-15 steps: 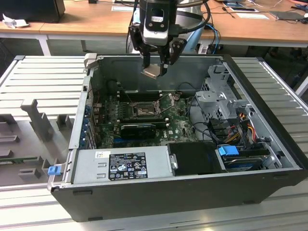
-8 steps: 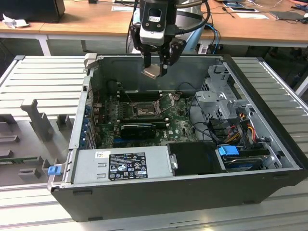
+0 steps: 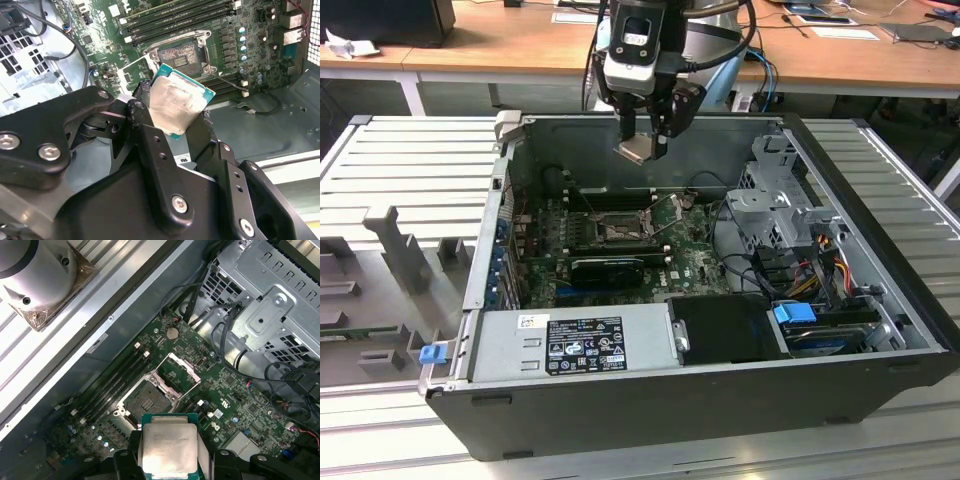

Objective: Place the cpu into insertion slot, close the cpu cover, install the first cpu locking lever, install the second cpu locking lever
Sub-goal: 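Place the cpu into insertion slot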

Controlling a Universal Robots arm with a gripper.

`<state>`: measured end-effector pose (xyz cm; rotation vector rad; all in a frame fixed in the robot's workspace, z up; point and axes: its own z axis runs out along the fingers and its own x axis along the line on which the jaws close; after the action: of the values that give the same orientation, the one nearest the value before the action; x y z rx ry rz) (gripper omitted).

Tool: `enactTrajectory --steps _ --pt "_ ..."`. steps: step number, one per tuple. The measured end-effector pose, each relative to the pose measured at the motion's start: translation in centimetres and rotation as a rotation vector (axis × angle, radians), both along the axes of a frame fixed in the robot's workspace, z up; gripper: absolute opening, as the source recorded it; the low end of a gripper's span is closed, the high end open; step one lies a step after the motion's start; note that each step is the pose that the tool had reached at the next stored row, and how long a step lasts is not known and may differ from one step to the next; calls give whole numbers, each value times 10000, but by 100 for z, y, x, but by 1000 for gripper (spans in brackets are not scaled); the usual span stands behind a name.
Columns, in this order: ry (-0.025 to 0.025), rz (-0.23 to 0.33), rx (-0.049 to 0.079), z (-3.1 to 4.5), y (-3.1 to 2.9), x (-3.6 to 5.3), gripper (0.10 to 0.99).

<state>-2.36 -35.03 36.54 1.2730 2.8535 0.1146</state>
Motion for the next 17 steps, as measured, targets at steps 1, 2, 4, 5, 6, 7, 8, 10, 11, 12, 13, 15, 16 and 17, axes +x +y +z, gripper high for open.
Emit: enactTrajectory --steps 1,2,4,5,6,7,8,10,11,12,13,15,16,17 --pt "0 -73 0 -1 0 0 529" --pt "0 -201 0 -1 0 0 529" --pt "0 -459 1 -2 0 0 529" --pt "0 -582 1 -2 0 0 529" --pt "0 -765 1 -4 0 0 529" --pt "0 -956 -1 -5 0 0 529" --pt "0 -1061 -1 -7 0 0 529" --pt "0 -1488 -2 -10 0 0 529" --pt "0 -1621 -2 -10 0 0 529" --pt "1 -1834 -1 -12 0 0 529" --pt "0 -1960 0 -15 0 0 529" --pt "1 -2181 -3 -22 0 0 529" --pt "1 -2240 -3 -29 0 0 529" --pt "0 -2320 -3 -44 0 0 529"
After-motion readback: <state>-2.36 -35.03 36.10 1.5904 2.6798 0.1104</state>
